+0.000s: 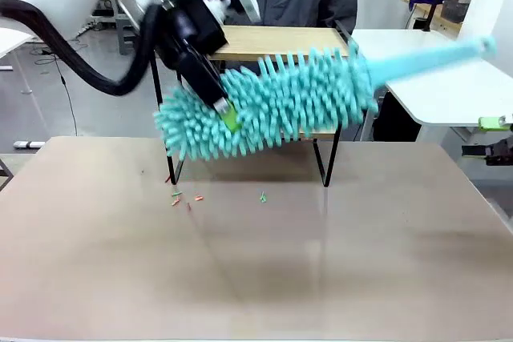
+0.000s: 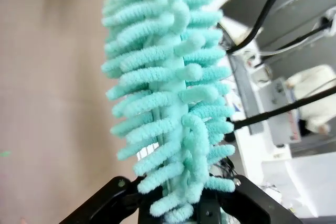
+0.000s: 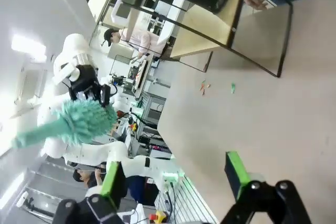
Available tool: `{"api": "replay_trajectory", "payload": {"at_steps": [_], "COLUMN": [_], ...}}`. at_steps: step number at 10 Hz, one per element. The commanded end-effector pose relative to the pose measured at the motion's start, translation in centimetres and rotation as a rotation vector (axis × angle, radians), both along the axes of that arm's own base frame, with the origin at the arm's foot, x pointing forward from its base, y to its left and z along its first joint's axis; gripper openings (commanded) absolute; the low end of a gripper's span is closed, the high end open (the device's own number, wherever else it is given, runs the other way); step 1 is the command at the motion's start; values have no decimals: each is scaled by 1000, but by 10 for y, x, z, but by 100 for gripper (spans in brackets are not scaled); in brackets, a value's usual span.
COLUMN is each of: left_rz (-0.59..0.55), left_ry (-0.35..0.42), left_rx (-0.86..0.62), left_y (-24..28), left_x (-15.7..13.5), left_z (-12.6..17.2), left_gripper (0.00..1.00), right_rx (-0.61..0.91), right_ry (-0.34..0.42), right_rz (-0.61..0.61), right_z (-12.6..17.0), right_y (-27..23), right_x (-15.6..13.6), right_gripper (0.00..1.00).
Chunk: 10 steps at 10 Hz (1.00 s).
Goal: Clean the shelf.
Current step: Hand the Duster back to the human.
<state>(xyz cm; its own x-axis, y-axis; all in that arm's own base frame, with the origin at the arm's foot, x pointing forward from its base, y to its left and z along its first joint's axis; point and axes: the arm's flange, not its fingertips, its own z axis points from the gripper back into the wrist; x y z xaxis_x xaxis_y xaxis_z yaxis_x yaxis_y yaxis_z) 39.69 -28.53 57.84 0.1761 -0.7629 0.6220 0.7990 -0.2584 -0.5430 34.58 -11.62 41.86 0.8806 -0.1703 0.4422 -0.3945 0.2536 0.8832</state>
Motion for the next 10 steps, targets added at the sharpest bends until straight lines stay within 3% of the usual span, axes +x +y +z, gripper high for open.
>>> {"api": "replay_trajectory", "payload": {"at_steps": [1, 2, 3, 5, 6, 8, 10], "left_rz": [256, 501, 728, 1042, 1156, 1274, 1288], "left_ry": [-118, -86, 28, 198, 269, 457, 792], "left_rx": [-185, -274, -362, -493, -509, -512, -350], "left_y": [92, 153, 211, 301, 325, 354, 357], "left_x": [-22, -29, -39, -47, -40, -12, 18], "left_z": [44, 54, 47, 10, -11, -59, -110], "left_gripper": [0, 0, 0, 0, 0, 0, 0], "right_rx": [8, 8, 8, 8, 8, 8, 8], "right_ry": [27, 27, 27, 27, 27, 27, 27], "right_rz": [2, 2, 2, 2, 2, 2, 2], "right_z": [-8, -8, -8, -8, -8, -8, -8], "right_y": [-2, -2, -2, -2, -2, -2, -2], "right_x": [-3, -3, -3, -3, -3, -3, -3], "right_gripper": [100, 100, 100, 100, 100, 100, 100]}}
